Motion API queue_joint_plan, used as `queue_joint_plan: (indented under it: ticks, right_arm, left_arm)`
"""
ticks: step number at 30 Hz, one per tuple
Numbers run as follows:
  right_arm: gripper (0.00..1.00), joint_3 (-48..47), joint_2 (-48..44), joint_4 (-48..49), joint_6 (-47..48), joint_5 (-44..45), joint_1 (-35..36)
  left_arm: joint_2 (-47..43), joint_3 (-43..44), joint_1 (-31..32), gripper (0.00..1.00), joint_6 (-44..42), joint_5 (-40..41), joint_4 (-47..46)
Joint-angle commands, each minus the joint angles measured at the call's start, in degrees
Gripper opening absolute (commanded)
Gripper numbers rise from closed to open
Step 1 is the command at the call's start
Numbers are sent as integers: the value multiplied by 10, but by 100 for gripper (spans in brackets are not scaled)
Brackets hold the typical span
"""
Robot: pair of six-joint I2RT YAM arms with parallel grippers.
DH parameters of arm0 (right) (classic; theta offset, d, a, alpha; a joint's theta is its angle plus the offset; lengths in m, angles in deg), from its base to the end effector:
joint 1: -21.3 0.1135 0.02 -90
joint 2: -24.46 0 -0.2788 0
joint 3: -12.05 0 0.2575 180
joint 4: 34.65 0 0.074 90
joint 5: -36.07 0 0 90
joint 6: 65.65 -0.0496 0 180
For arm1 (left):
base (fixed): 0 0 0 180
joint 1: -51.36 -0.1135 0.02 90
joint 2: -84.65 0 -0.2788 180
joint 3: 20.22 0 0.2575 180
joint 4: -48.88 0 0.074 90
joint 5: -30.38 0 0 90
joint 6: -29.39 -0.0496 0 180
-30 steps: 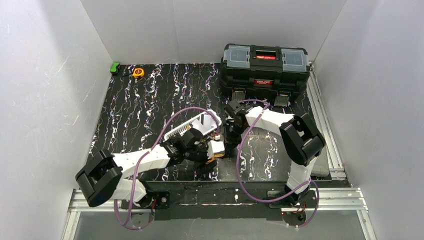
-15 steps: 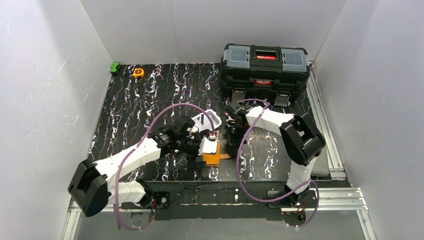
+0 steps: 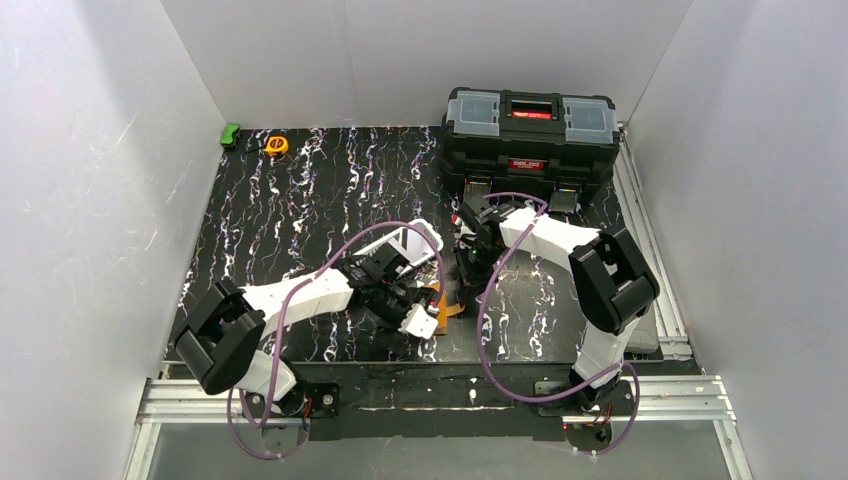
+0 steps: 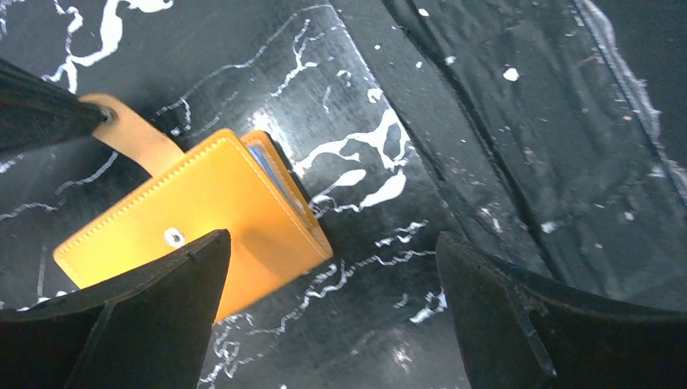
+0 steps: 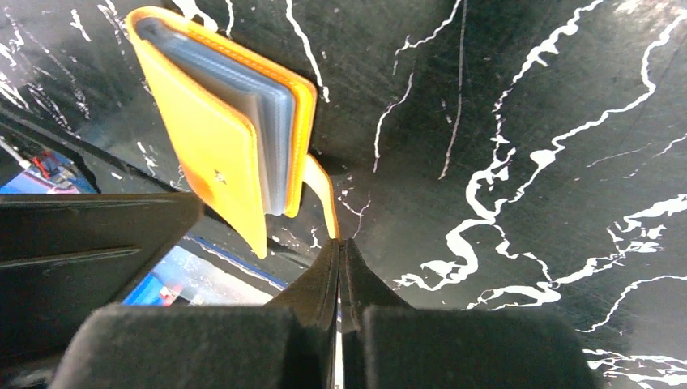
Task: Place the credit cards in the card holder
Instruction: Close the card holder at the center of the board.
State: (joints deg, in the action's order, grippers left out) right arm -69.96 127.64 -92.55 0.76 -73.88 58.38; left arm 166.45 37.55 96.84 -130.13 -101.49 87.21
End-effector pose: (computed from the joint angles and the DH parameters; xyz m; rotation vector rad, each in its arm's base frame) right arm 0.2663 0.2225 0.1735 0.4116 -3.0408 -0.6140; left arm 0.1635 -0.2135 0.1863 2.1625 1.1077 -0.7812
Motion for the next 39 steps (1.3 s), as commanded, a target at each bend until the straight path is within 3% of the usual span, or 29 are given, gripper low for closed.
queue_joint_plan:
  ticks: [1, 4, 9, 20, 25, 39]
  right_arm:
    - [1, -21, -32, -11, 1, -30, -3]
    - [1, -22, -36, -13, -2, -38, -3]
    - [1, -10, -45, -9, -11, -40, -3]
    - [1, -21, -37, 5, -30, -70, -3]
    - [1, -33, -11, 6, -28, -79, 0]
    - [1, -47, 22, 2, -51, -43, 18]
  left_arm:
    - [7, -16, 17, 97, 11, 17, -84]
    - [14, -24, 28, 88, 25, 45, -114]
    - [21, -29, 38, 56, 53, 74, -133]
    - [-6, -112, 67, 41, 47, 122, -218]
    - [-14, -114, 71, 8, 71, 129, -221]
    - [-32, -124, 86, 7, 122, 139, -235]
